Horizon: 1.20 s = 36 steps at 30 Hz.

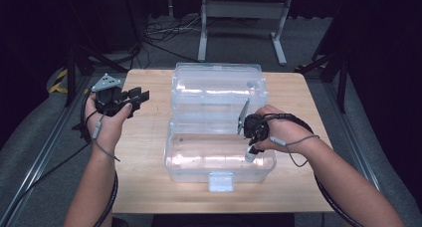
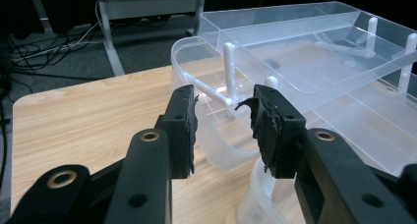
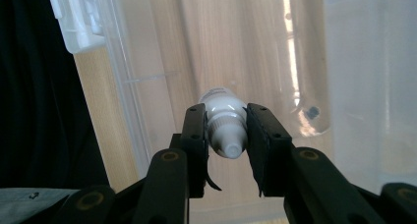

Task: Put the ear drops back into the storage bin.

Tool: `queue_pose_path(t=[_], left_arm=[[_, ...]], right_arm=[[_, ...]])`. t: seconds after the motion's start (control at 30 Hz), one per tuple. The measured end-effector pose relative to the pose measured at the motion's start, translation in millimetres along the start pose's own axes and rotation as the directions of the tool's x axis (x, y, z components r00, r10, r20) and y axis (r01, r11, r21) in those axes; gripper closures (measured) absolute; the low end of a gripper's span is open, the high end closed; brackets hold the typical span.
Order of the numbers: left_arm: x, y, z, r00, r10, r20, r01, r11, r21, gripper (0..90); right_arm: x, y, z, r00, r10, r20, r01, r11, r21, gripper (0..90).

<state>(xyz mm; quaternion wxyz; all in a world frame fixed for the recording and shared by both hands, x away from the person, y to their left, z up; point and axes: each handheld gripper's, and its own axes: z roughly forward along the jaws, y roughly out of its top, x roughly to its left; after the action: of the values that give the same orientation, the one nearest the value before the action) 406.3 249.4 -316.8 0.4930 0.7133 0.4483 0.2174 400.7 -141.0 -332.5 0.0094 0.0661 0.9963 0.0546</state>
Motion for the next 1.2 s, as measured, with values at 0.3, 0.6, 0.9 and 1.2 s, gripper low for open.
queue_pose_path(t=[0.3, 0.6, 0.9, 1.2], left_arm=[[0.0, -0.1, -0.4, 1.0000, -0.001, -0.001, 0.001, 1.0000, -0.001, 62.1], [0.0, -0.2, 0.0, 1.0000, 0.003, -0.003, -0.003, 1.0000, 0.004, 62.1], [0.1, 0.3, -1.0, 1.0000, 0.004, -0.006, -0.004, 1.0000, 0.002, 62.0], [0.2, 0.1, -0.8, 1.0000, 0.001, -0.004, -0.001, 1.0000, 0.004, 62.0]], right_arm=[[2.1, 1.4, 20.8, 0.9996, -0.008, -0.027, 0.009, 1.000, 0.023, 71.4], [3.8, 2.1, 35.6, 0.9987, -0.020, -0.047, 0.022, 0.999, 0.043, 71.4], [4.1, 1.5, 46.3, 0.9975, -0.023, -0.067, 0.026, 0.998, 0.049, 71.4], [4.8, 2.0, 52.7, 0.9968, -0.027, -0.075, 0.031, 0.998, 0.047, 71.4]])
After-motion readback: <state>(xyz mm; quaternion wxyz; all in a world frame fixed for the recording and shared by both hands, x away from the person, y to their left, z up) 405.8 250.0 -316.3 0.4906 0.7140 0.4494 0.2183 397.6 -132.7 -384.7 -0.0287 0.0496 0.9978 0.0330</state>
